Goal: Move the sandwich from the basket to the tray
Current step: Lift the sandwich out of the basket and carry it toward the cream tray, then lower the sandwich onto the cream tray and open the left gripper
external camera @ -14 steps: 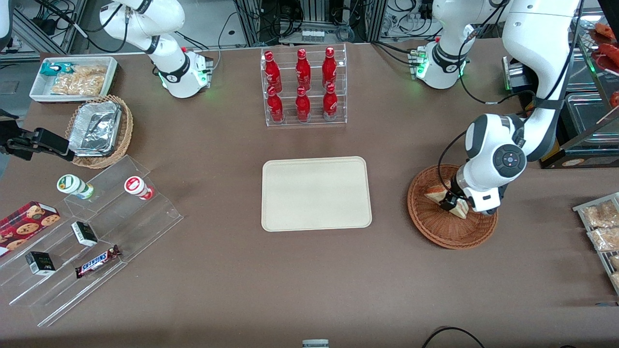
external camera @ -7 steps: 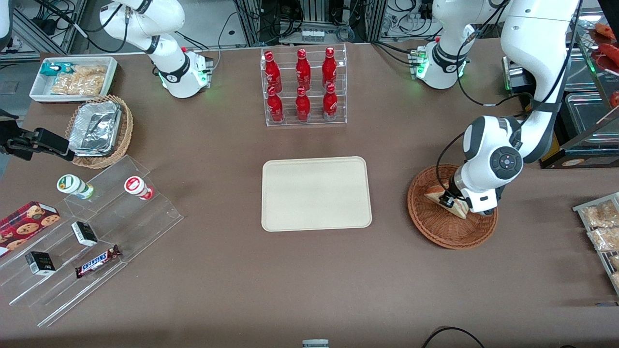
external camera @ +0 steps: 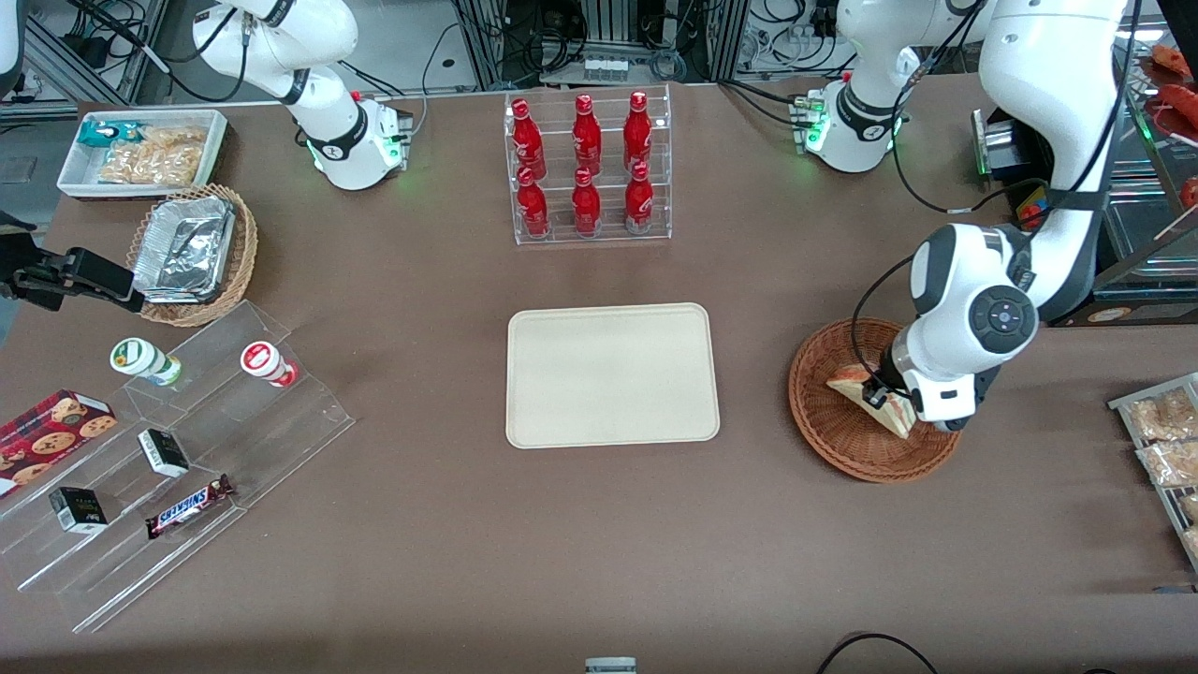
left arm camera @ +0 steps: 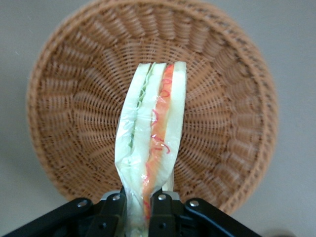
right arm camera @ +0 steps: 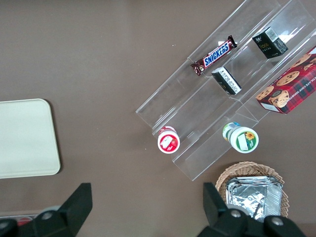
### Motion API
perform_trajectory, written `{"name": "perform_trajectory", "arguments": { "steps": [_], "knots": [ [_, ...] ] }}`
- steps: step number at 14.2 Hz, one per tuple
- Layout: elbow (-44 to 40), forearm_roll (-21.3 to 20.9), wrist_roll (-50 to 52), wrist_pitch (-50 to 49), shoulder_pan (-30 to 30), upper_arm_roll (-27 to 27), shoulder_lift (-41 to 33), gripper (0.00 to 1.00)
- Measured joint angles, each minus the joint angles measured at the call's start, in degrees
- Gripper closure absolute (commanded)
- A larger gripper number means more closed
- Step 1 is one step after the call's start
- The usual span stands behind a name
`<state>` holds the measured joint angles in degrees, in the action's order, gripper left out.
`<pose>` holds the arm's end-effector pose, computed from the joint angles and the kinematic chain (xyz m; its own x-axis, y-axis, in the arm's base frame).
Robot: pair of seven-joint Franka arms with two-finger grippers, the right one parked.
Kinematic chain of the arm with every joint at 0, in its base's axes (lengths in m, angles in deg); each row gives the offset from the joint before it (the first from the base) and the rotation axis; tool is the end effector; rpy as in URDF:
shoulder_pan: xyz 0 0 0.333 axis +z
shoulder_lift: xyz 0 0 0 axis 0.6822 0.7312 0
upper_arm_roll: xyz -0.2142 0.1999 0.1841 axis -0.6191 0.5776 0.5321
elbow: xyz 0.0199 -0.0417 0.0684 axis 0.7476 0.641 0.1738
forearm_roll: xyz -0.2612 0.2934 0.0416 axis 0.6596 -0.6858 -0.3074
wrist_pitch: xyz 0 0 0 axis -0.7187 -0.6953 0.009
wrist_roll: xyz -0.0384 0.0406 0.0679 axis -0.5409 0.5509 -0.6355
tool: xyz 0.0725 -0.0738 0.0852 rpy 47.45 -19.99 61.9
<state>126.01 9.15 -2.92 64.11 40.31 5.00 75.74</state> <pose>0.5969 -0.0953 0.3120 0.6423 0.7626 -0.0767 0.7545 -0.6467 -0.1117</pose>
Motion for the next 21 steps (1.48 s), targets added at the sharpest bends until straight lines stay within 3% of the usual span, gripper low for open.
{"name": "perform_trajectory", "arguments": {
  "steps": [3, 10, 14, 18, 21],
  "knots": [
    [-5.7, 0.1, -5.2, -5.8, -0.1, -1.9, -0.9, 0.97],
    [-7.2, 0.5, -16.7, -5.8, -1.4, -14.1, -0.9, 0.97],
    [-7.4, 2.7, -19.8, -2.6, -2.1, -19.8, 1.2, 0.97],
    [-12.0, 2.5, -15.1, 0.4, -10.5, -19.1, 7.4, 0.97],
    [-17.3, -2.9, -7.4, 1.7, -17.2, -16.5, 14.2, 0.96]
  ]
}}
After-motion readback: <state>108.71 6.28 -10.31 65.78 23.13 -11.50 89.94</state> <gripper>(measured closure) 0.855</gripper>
